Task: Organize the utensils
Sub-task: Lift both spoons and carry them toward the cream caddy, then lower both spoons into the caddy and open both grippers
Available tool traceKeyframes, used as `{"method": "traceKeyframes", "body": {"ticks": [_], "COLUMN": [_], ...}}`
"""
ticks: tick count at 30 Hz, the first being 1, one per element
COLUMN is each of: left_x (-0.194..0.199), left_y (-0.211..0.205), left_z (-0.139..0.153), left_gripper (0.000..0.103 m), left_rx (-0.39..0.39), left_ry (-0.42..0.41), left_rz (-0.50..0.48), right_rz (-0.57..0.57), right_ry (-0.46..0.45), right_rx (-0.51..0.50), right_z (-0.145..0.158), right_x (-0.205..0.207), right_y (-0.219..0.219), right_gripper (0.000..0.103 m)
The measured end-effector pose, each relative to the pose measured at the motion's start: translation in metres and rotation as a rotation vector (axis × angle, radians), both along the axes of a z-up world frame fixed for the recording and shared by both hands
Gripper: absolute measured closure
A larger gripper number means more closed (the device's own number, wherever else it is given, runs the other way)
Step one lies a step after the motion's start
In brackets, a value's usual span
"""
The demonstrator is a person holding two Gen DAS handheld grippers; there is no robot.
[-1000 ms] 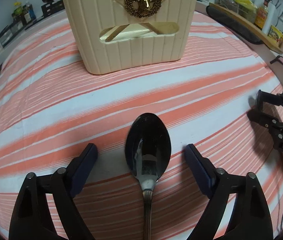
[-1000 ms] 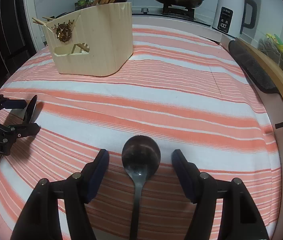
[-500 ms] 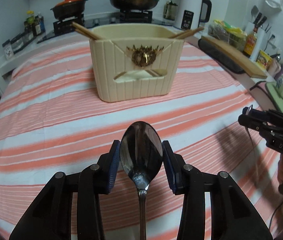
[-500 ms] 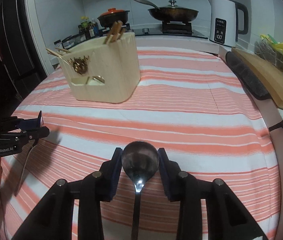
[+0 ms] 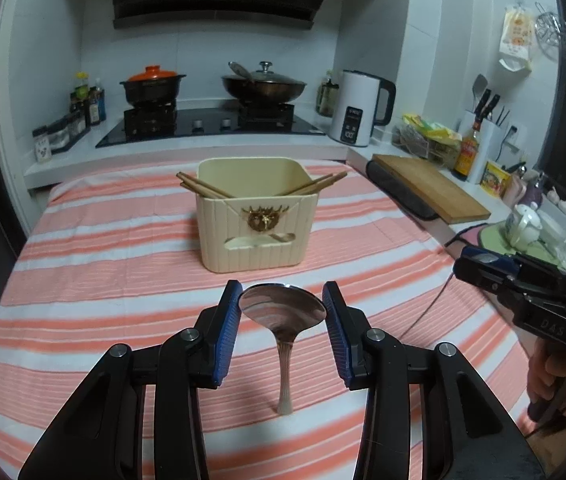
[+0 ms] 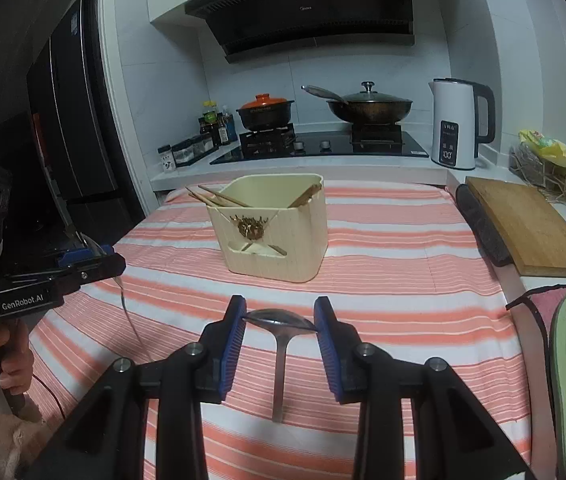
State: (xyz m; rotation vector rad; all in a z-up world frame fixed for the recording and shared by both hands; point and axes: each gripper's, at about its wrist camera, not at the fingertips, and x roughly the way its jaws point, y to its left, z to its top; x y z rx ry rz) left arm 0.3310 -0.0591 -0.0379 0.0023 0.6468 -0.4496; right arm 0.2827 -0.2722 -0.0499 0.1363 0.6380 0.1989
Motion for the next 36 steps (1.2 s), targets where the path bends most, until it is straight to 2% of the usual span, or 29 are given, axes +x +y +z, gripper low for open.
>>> {"method": "traceKeyframes", "body": {"ticks": [11, 18, 23, 27, 32, 36], "left_x": [0.011, 0.028, 0.051, 0.076, 0.119, 0.157], "left_y": [-0.008, -0.004, 0.000, -0.002, -0.002, -0.003], "left_z": [0.011, 0.030, 0.060, 0.099, 0.137, 0.149], "left_gripper": [0.062, 0.062, 0.062, 0.062, 0.062, 0.062], "left_rx": [-0.008, -0.036, -0.086, -0.092, -0.090, -0.091], "left_ry": [0.020, 0.034, 0.030, -0.026, -0.095, -0.127], "left_rz": [-0.018, -0.043, -0.061, -0.058, -0.006, 0.052], "right_rz": [0.042, 0.073, 0.097, 0.113, 0.101, 0.075], "right_ry": [-0.027, -0.026, -0.039, -0.057, -0.097, -0.141], "right_rx": [-0.004, 0.022, 0.044, 0.047, 0.039, 0.014], "right_z": [0.029, 0.044, 0.062, 0.081, 0.105, 0.119], "right_x": [0.016, 0.037, 0.062, 0.092, 0.138, 0.172], "right_y": [0.009, 0.010, 0.012, 0.016, 0.019, 0.021], "right_gripper": [0.068, 0.068, 0.068, 0.068, 0.068, 0.068]}}
